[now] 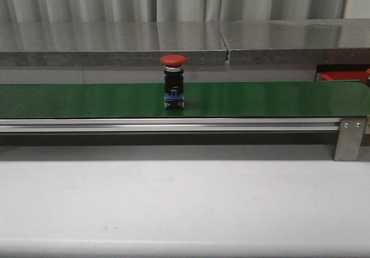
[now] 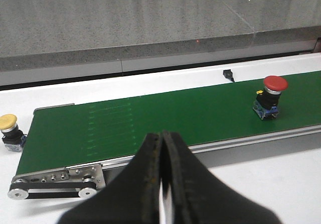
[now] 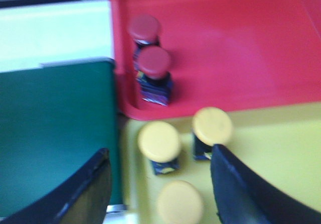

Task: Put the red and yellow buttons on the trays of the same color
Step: 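Move the right gripper back over the belt and grasp the red button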

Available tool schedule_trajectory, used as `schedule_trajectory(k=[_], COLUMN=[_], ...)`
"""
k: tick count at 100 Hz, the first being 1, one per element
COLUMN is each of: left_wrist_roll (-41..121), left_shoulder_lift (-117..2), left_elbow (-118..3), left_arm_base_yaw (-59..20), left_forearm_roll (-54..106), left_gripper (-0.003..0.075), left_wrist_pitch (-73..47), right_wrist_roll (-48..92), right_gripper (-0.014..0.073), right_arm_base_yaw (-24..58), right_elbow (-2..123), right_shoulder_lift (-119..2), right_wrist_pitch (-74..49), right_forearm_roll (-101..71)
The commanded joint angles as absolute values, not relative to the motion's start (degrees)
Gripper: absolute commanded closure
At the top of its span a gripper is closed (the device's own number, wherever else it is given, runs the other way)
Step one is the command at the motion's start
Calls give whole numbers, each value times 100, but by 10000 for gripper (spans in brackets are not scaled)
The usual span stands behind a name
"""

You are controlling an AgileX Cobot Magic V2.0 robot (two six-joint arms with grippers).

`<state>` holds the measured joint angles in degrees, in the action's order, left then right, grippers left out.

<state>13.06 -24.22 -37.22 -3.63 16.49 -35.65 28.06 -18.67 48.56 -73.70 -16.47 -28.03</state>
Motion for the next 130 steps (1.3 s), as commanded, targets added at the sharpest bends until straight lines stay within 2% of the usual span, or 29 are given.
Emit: schedule_trajectory(k=[1,20,34,38,82,113,130], left_wrist_roll=[1242,1242,1242,1242,1242,1242,1242], left_shoulder_lift=[-2471,-2471,-2471,-2471,-2471,-2471,-2471], left_elbow=[-3872,-3872,-3872,-3872,-3872,-3872,-3872], left_arm_base_yaw=[-410,-410,-410,-410,-410,-410,-410], left_forearm_roll=[1763,1763,1763,1763,1763,1763,1763], left_gripper=[741,741,741,741,741,741,741], left_wrist_pitch=[-3180,-3180,-3180,-3180,-3180,-3180,-3180], right_wrist_roll=[2879,2879,2879,2879,2902,3561,3630], right_gripper=[145,128,-41,-66,-52,-52,-52], right_arm_base_yaw=[-1587,-957,-625,-560,469,1184,1304], right_elbow=[5082,5560,6055,6197,7645,8171,8410], right_shoulder_lift=[-7054,-7072,-7186,-7247,-8399,-9267,-9725], right_wrist_pitch=[-1508,-2169,-2812,-3005,-4790,-4884,-4722], right_forearm_roll=[-2752,-2685,-2679,-2679,-2587,-2478,-2476])
